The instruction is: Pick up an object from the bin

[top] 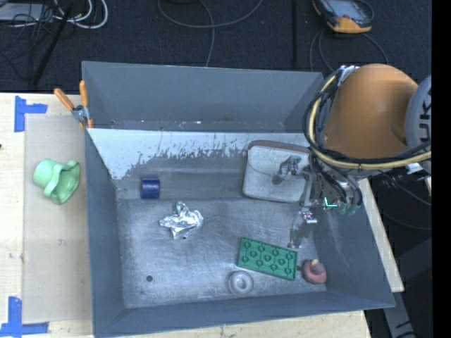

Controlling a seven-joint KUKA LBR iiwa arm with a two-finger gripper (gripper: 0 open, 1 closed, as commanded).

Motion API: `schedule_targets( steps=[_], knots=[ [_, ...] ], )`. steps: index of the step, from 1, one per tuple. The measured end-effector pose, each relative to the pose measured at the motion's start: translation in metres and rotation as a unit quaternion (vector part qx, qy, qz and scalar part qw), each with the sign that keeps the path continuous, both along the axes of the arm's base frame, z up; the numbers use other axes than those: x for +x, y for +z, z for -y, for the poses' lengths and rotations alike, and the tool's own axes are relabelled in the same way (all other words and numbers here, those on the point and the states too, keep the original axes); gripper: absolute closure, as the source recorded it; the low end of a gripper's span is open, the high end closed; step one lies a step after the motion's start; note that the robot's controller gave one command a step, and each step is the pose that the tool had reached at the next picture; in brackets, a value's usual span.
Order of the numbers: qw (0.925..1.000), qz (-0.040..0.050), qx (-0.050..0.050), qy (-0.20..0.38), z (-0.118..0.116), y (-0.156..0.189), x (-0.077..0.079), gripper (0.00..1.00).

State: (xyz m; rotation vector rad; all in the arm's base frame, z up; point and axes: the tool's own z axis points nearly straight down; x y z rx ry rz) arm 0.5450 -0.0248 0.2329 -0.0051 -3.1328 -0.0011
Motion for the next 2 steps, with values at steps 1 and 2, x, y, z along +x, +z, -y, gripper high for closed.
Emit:
schedule_targets(
  steps=[1,2],
  knots=[
    [0.9996,0.0067,0.000,0.027,0.001,-0.164,-0.032,0.00],
    [0.9995,0.0037,0.000,-0.032,0.007,-0.133,-0.049,0.00]
  ],
)
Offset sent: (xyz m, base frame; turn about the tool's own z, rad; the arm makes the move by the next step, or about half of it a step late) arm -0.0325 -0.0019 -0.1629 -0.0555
